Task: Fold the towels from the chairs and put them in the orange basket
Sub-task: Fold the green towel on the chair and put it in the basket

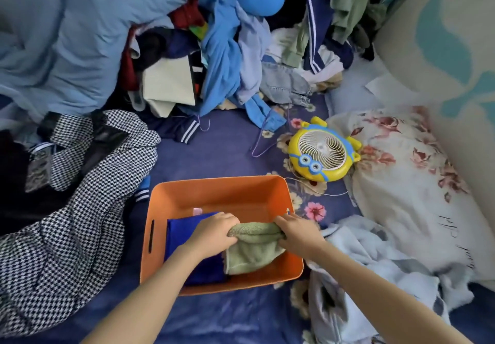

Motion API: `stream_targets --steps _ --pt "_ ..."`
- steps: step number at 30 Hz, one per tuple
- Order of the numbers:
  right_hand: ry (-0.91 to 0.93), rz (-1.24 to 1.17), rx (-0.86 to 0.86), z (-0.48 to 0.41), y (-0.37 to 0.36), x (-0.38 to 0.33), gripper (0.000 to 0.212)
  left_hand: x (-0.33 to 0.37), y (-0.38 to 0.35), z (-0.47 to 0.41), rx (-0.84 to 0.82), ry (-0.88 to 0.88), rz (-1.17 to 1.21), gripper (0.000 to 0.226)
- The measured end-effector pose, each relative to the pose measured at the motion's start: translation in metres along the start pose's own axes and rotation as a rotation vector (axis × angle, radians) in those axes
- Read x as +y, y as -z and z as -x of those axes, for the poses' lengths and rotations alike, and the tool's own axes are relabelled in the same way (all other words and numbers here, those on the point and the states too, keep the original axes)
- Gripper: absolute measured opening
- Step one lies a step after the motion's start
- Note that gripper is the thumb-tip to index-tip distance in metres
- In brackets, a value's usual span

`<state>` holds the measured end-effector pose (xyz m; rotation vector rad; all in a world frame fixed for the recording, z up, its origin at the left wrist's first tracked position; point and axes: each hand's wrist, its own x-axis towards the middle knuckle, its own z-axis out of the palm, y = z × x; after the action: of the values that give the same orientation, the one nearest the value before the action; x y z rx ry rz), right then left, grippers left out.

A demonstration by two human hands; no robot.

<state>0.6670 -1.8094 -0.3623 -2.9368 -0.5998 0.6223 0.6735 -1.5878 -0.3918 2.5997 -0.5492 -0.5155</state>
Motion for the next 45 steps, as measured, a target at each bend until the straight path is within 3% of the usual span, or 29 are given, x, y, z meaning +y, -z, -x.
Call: stream_targets --steps 5,11,15,18,21,24,33,37,45 --pt "0.062 0.125 -0.148 -0.066 0.0 0.022 0.036 -0.015 -0.009 -0.048 0.053 0.157 0.049 0.023" --pt "0.076 0.242 -0.209 -0.122 -0.009 0.021 0.04 -0.04 -0.016 -0.085 0.049 0.205 0.026 0.027" --pt "-0.045 0.273 -0.124 -0.14 -0.02 0.021 0.035 -0.045 -0.021 -0.095 0.241 0.08 -0.06 0.033" --pt "-0.066 0.323 -0.146 -0.136 -0.048 0.01 0.034 -0.044 -0.053 -0.087 0.328 0.007 -0.173 0.021" --pt "-0.014 0.275 -0.209 -0.132 -0.086 0.01 0.038 -0.045 -0.101 -0.074 0.098 0.003 -0.289 0.011" --pt "-0.007 0.361 -0.423 -0.119 -0.126 0.01 0.037 -0.041 -0.139 -0.066 -0.209 0.008 -0.344 0.038" --pt "0.043 0.387 -0.687 -0.095 -0.171 0.013 0.045 -0.032 -0.172 -0.063 -0.572 -0.095 -0.606 0.053" --pt "0.034 0.341 -0.656 -0.091 -0.157 0.009 0.042 -0.025 -0.157 -0.058 -0.51 -0.058 -0.629 0.051" --pt "0.006 0.339 -0.347 -0.07 -0.101 -0.002 0.041 -0.011 -0.109 -0.04 -0.293 0.014 -0.564 0.044"
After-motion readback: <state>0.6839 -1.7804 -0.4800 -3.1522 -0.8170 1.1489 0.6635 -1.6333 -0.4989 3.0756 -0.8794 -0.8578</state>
